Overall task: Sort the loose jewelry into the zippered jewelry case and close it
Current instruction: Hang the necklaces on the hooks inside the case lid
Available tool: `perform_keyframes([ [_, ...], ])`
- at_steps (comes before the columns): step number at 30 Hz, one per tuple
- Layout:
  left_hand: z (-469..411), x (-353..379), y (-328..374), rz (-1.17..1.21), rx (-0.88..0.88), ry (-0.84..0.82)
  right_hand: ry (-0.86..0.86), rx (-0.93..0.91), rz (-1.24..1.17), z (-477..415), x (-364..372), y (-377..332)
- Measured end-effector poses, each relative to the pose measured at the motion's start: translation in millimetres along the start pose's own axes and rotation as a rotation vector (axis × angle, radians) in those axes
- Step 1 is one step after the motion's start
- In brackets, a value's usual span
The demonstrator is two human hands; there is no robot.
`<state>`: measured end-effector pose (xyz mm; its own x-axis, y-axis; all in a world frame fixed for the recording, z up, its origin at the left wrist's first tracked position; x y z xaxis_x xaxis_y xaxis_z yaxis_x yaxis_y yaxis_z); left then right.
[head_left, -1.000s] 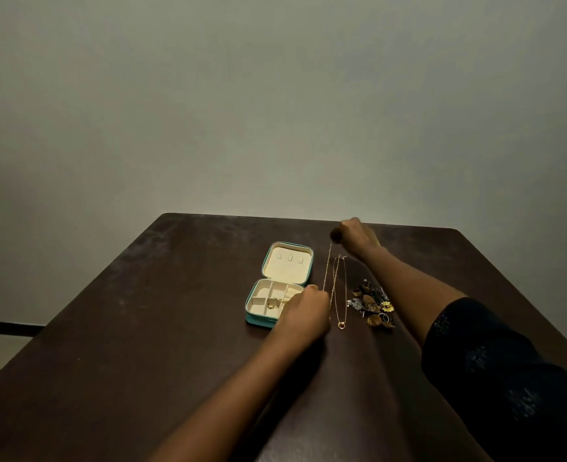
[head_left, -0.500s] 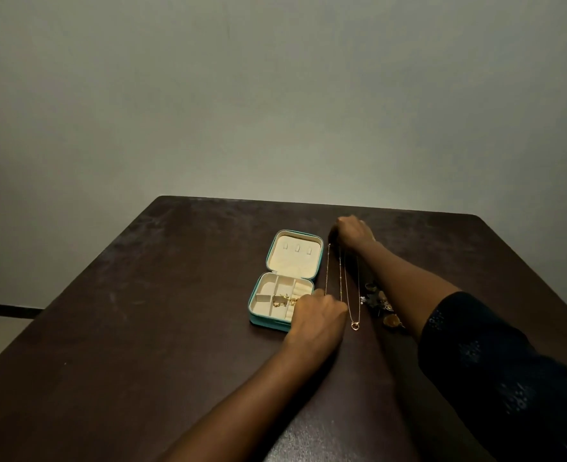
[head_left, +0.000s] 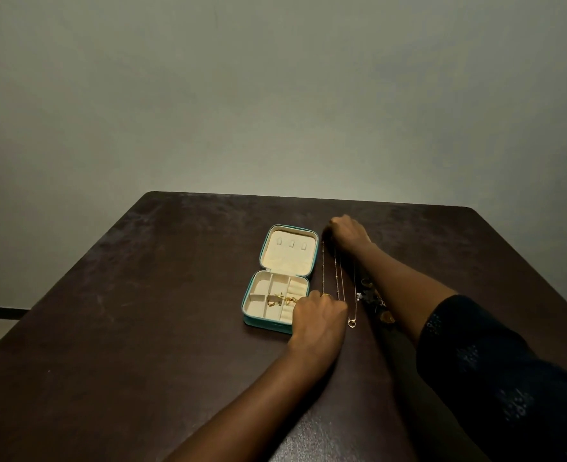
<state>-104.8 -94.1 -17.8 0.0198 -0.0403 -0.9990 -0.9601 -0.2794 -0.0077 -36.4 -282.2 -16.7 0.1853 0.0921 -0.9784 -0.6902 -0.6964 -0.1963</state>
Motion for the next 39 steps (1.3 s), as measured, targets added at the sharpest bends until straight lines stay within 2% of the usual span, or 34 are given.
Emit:
perform_keyframes([
  [13, 1.2, 2.4, 1.3, 0.074, -0.081, -0.04, -0.01, 0.02, -0.021, 8.6, 2.8, -1.1],
  [17, -1.2, -2.8, -9.1, 0.186, -0.08, 0.0, -0.02, 0.042, -0.066, 6.0, -1.8, 3.6],
  [22, -1.4, -9.4, -29.2, 0.415, -0.095, 0.038, 0.052, 0.065, -0.203, 6.2, -7.0, 2.7],
  [26, 2.4, -16.5, -69.6, 0.491, -0.243, 0.175, 0.126, 0.076, -0.379, 15.7, -23.8, -11.7],
  [29, 8.5, -18.0, -112.2, 0.485, -0.397, 0.274, 0.097, 0.132, -0.544, 25.6, -25.6, -18.0],
  [32, 12.8, -3.4, -142.1, 0.466, -0.516, 0.216, 0.023, 0.178, -0.615, 36.4, -20.0, -22.6],
  [35, 20.1, 14.1, -151.6, 0.585, -0.617, 0.1, -0.033, 0.19, -0.586, 45.7, -16.4, -27.5],
  [39, 26.0, 18.5, -151.9, 0.686, -0.655, 0.127, -0.064, 0.193, -0.645, 50.7, -9.1, -36.2],
])
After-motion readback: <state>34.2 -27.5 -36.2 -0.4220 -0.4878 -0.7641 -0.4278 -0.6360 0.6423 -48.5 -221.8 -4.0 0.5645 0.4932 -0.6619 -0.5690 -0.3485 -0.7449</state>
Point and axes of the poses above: each hand's wrist, its own z-axis away from the middle knuckle, its own x-axis out of the palm, y = z × x, the point moved 8 cm from there along -z, towards the middle knuckle, and after that the axes turned 2 degrees about x, right-handed, at the moved point
